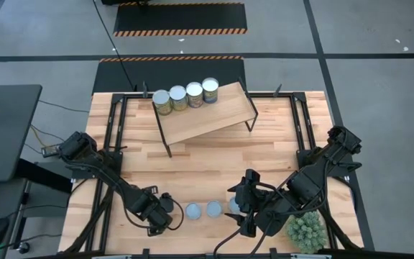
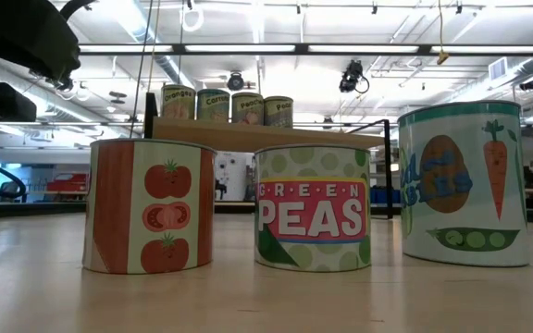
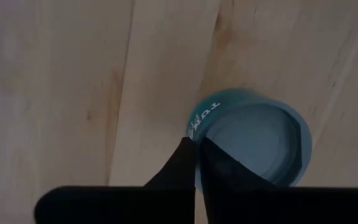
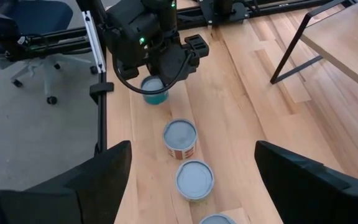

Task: Pick and place cans onto a shelf
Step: Put the canned tuna on the shelf

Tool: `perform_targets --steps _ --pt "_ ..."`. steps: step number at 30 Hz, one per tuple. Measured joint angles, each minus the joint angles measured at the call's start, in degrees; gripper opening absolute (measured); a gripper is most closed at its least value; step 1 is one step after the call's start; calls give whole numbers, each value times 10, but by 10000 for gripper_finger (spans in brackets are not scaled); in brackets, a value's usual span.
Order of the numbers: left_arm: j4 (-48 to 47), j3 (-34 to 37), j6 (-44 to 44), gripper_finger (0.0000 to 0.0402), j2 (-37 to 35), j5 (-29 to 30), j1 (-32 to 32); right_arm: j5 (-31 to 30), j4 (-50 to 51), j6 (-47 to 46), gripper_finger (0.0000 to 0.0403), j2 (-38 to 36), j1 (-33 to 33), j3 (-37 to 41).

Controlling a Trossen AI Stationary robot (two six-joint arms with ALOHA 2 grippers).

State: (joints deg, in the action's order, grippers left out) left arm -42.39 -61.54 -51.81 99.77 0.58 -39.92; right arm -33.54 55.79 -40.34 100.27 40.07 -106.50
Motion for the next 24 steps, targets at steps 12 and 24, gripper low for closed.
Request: perform_targets --steps 12,24 --pt "-114 -29 -259 2 -12 -24 72 1 1 20 348 0 0 0" --pt "-123 -106 -222 1 -12 -20 172 32 24 40 348 0 0 0"
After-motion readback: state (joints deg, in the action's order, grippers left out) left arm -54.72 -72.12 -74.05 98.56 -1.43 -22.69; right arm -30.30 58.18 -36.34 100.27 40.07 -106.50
